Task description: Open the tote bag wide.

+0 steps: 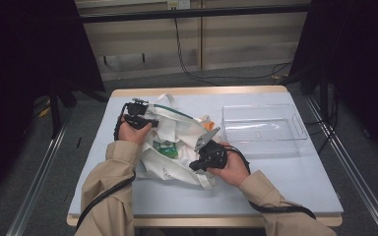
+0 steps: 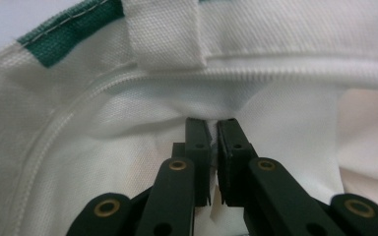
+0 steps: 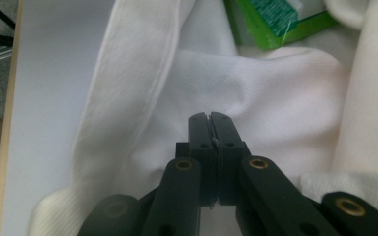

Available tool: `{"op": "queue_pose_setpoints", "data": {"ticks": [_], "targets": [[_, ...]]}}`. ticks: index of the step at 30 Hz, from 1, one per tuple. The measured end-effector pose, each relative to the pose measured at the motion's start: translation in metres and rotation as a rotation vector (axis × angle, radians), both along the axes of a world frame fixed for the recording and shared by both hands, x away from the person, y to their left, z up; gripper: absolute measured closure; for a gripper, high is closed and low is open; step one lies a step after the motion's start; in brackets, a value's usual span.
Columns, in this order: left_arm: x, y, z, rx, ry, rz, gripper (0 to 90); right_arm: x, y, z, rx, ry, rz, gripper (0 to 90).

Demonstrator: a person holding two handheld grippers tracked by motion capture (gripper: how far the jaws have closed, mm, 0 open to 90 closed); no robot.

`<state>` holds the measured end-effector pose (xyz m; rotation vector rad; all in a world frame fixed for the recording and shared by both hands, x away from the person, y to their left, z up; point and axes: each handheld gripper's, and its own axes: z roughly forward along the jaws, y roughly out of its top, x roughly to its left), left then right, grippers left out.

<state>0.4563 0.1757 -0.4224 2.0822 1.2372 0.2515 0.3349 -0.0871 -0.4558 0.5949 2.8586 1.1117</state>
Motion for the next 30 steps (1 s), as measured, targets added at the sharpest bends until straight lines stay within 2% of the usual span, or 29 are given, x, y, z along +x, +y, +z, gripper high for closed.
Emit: {"op": "queue_pose_setpoints", "data": {"ticks": [5, 6, 11, 12, 13, 15, 18, 21, 24, 26, 28, 30], "targets": [[0.004, 0.003, -0.001, 0.013, -0.008, 0.000, 85.5, -0.005, -0.005, -0.002, 0.011, 0.004, 0.009, 89.4], [0.005, 0.003, -0.002, 0.005, -0.009, 0.007, 85.5, -0.007, -0.006, -0.002, 0.003, 0.016, 0.009, 89.4], [0.005, 0.004, -0.004, -0.002, -0.006, -0.009, 85.2, -0.007, -0.007, -0.002, 0.020, 0.011, 0.003, 88.6], [0.004, 0.004, -0.004, -0.005, -0.016, -0.015, 85.0, -0.007, -0.007, -0.001, 0.027, 0.011, -0.019, 87.9], [0.003, 0.005, -0.002, -0.005, -0.017, -0.026, 84.4, -0.006, -0.007, 0.000, 0.030, 0.006, -0.016, 86.5], [0.000, 0.006, -0.001, -0.023, -0.017, -0.046, 81.9, -0.004, -0.008, 0.002, 0.035, -0.006, -0.040, 76.9], [-0.007, 0.009, 0.004, -0.047, -0.017, -0.060, 76.3, 0.001, -0.010, 0.008, 0.045, -0.021, -0.055, 71.9], [-0.014, 0.012, 0.011, -0.058, -0.021, -0.078, 70.9, 0.005, -0.011, 0.017, 0.065, -0.058, -0.065, 71.6], [-0.021, 0.015, 0.019, -0.072, -0.023, -0.085, 67.1, 0.011, -0.012, 0.022, 0.084, -0.062, -0.089, 71.7], [-0.027, 0.015, 0.025, -0.074, -0.009, -0.104, 71.6, 0.015, -0.012, 0.022, 0.081, -0.061, -0.095, 74.8], [-0.031, 0.014, 0.026, -0.059, 0.015, -0.126, 82.3, 0.019, -0.012, 0.019, 0.084, -0.062, -0.102, 76.1], [-0.034, 0.012, 0.021, -0.047, 0.033, -0.137, 84.6, 0.023, -0.012, 0.015, 0.072, -0.060, -0.109, 77.8]]}}
